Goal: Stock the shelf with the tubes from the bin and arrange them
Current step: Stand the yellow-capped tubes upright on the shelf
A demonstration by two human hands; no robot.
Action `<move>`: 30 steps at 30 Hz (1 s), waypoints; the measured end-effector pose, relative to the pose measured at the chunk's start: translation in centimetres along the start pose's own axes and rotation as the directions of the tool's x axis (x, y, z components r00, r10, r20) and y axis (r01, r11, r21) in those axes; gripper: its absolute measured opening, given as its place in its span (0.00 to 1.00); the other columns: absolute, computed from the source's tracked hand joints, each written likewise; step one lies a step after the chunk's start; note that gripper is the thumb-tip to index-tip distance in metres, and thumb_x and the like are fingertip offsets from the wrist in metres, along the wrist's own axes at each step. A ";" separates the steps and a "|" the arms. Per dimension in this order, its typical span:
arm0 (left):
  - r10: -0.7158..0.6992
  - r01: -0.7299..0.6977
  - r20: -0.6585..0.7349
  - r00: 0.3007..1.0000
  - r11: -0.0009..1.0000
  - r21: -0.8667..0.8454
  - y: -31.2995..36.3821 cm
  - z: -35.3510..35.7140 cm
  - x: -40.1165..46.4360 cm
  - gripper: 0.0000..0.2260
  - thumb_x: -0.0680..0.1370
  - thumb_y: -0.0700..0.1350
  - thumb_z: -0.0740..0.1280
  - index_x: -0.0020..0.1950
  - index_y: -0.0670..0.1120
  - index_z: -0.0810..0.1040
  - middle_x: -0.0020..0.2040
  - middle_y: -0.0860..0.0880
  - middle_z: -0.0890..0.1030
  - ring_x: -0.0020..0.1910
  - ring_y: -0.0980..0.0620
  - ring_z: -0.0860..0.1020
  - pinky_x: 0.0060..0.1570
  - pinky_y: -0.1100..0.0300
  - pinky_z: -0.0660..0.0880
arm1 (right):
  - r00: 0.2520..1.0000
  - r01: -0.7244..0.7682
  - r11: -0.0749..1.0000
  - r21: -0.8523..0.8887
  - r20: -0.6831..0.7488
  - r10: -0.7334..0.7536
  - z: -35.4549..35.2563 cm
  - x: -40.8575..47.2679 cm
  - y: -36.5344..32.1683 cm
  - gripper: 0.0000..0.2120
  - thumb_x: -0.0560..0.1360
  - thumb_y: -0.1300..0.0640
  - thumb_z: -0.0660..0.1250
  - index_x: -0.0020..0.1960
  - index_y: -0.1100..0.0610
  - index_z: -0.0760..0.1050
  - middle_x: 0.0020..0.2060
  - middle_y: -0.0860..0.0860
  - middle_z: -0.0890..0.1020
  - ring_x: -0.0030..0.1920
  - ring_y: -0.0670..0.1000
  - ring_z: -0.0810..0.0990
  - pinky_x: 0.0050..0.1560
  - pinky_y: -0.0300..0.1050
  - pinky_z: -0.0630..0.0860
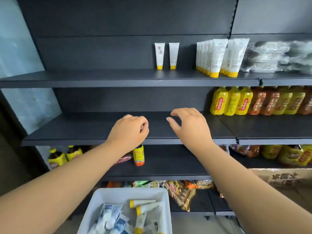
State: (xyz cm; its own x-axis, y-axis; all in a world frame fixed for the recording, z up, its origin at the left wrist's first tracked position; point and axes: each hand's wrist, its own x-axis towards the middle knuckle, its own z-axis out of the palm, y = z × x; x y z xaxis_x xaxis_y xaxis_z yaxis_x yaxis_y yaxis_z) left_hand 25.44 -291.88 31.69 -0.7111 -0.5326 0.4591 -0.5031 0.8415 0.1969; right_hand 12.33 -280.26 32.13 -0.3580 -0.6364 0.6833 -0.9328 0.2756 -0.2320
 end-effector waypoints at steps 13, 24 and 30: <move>-0.302 0.329 0.191 0.934 0.936 -0.124 -1.0 6.4 -14.7 0.09 0.77 0.42 0.60 0.52 0.44 0.78 0.46 0.47 0.82 0.51 0.46 0.75 0.47 0.55 0.71 | 0.890 -0.228 0.966 0.125 0.430 0.154 5.1 -14.5 -0.3 0.15 0.78 0.50 0.60 0.57 0.57 0.77 0.53 0.51 0.81 0.58 0.53 0.74 0.55 0.45 0.69; -0.497 0.635 0.499 0.710 0.758 -0.150 -9.2 17.8 -19.8 0.10 0.78 0.44 0.60 0.55 0.44 0.77 0.53 0.46 0.81 0.53 0.46 0.77 0.49 0.56 0.72 | 0.598 -0.533 0.845 -0.041 0.688 0.411 17.2 -22.0 0.2 0.13 0.78 0.53 0.61 0.57 0.59 0.77 0.55 0.55 0.80 0.57 0.56 0.75 0.51 0.44 0.69; -0.490 0.706 0.690 0.533 0.707 -0.043 -14.4 26.0 -19.9 0.10 0.78 0.45 0.59 0.55 0.44 0.76 0.54 0.44 0.81 0.55 0.44 0.77 0.53 0.54 0.73 | 0.283 -0.697 0.657 -0.285 0.734 0.618 23.9 -25.5 1.8 0.15 0.78 0.52 0.60 0.59 0.59 0.75 0.57 0.56 0.79 0.56 0.57 0.76 0.52 0.44 0.71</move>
State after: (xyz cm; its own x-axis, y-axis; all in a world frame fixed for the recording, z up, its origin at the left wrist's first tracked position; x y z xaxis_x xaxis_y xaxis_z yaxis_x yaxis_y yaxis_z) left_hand 34.08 -295.81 -2.81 -0.4711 -0.7588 -0.4497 -0.8367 0.2231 0.5002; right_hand 18.80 -280.81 -2.26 -0.7076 -0.5380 -0.4582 -0.3521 0.8306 -0.4315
